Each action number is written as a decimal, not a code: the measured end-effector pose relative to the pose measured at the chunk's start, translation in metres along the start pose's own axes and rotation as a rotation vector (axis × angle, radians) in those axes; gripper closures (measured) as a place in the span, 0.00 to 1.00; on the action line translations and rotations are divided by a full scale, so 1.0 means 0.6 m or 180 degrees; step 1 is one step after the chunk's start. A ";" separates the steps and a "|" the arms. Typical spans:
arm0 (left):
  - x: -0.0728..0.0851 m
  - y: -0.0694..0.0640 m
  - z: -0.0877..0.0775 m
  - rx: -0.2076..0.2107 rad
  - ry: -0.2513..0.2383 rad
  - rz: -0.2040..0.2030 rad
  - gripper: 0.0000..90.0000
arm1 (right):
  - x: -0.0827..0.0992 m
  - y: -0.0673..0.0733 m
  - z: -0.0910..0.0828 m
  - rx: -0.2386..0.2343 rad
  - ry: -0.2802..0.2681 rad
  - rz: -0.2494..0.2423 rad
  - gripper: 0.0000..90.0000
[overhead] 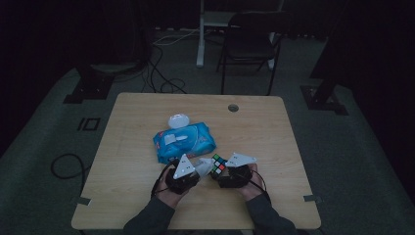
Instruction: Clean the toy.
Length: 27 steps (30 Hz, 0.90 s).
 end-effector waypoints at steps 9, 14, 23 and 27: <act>0.022 -0.001 0.007 -0.0002 0.0138 -0.0023 0.95 | -0.004 -0.005 -0.006 0.0027 -0.0049 0.0051 0.39; 0.033 0.000 0.018 0.0013 0.0220 -0.0034 0.95 | -0.006 -0.004 -0.007 0.0015 -0.0073 0.0066 0.39; 0.060 0.000 0.042 0.0035 0.0396 -0.0073 0.95 | -0.012 -0.008 -0.015 0.0009 -0.0148 0.0108 0.39; 0.061 0.000 0.045 0.0038 0.0400 -0.0082 0.95 | -0.011 -0.008 -0.014 0.0012 -0.0145 0.0102 0.39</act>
Point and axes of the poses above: each handheld gripper's, and its own axes: z roughly forward along the jaws, x roughly out of its underside, y roughly to its left, the point moved 7 cm from there along z, roughly forward along the jaws, and after that the axes turned 1 degree about z, right-handed, at the moved point
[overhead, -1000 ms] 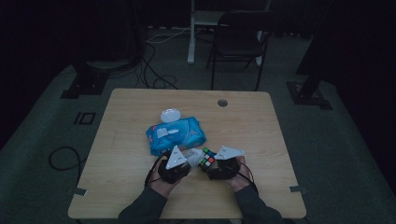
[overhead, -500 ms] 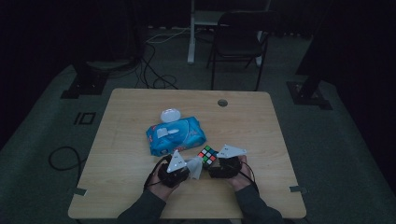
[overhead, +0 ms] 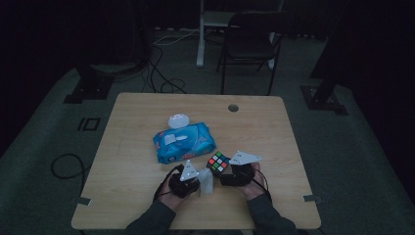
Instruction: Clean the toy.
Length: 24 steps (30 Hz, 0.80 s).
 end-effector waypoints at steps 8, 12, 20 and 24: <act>-0.014 0.001 -0.013 -0.0025 -0.0092 0.0013 0.95 | 0.005 0.004 0.006 0.0021 0.0077 -0.0063 0.39; -0.024 0.003 -0.021 -0.0034 -0.0152 0.0014 0.95 | 0.006 0.005 0.008 0.0022 0.0100 -0.0071 0.39; -0.040 -0.004 -0.032 -0.0018 -0.0234 0.0086 0.95 | 0.009 0.006 0.011 0.0036 0.0149 -0.0106 0.39; -0.044 -0.011 -0.032 0.0010 -0.0250 0.0110 0.95 | 0.011 0.007 0.014 0.0064 0.0190 -0.0149 0.39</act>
Point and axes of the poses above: each handheld gripper's, and its own axes: z roughly forward along the jaws, x roughly out of its underside, y roughly to its left, the point moved 7 cm from there along z, roughly forward along the jaws, and after that the axes turned 1 degree about z, right-handed, at the moved point
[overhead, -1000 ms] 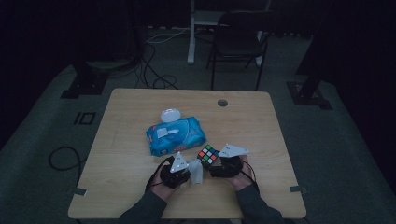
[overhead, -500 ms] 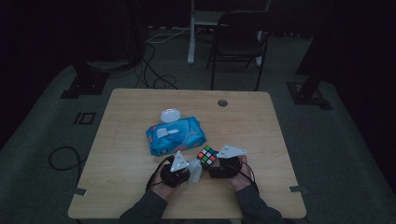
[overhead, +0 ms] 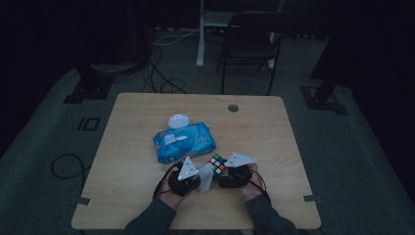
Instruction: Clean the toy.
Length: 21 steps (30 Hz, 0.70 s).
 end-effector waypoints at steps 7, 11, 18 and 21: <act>-0.002 -0.012 0.007 0.0066 0.0004 0.0039 0.95 | 0.002 0.002 0.004 0.0034 0.0044 -0.0037 0.39; -0.003 -0.014 0.007 0.0096 0.0003 0.0038 0.95 | 0.002 0.002 0.004 0.0035 0.0058 -0.0054 0.39; 0.000 -0.017 0.009 0.0152 0.0018 0.0040 0.95 | 0.003 0.002 0.005 0.0052 0.0074 -0.0072 0.39; 0.004 -0.008 0.009 0.0081 0.0033 0.0018 0.95 | 0.002 0.001 0.003 0.0045 0.0047 -0.0030 0.39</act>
Point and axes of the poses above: each handheld gripper's, and its own axes: z roughly forward along the jaws, x roughly out of its underside, y roughly to its left, the point moved 7 cm from there along z, roughly forward along the jaws, and after that the axes turned 1 degree about z, right-handed, at the moved point
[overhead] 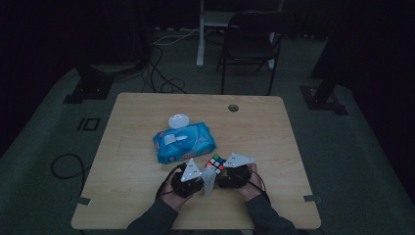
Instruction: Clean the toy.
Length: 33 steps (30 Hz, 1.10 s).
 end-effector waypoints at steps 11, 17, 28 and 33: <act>0.035 0.012 0.021 -0.0049 0.0188 -0.0101 0.95 | -0.004 -0.001 -0.004 -0.0034 -0.0061 0.0059 0.39; 0.043 -0.002 0.034 0.0018 0.0261 -0.0078 0.95 | -0.006 -0.002 -0.005 -0.0028 -0.0098 0.0086 0.39; 0.029 -0.034 0.045 0.0181 0.0194 0.0040 0.95 | -0.009 -0.004 -0.006 -0.0003 -0.0134 0.0105 0.39; 0.029 -0.037 0.044 0.0188 0.0201 0.0073 0.95 | -0.008 -0.003 -0.005 -0.0001 -0.0125 0.0104 0.38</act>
Point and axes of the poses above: each handheld gripper's, and its own axes: z roughly forward along the jaws, x roughly out of its underside, y roughly to its left, the point moved 7 cm from there along z, roughly forward along the jaws, and after that the axes turned 1 degree about z, right-handed, at the moved point
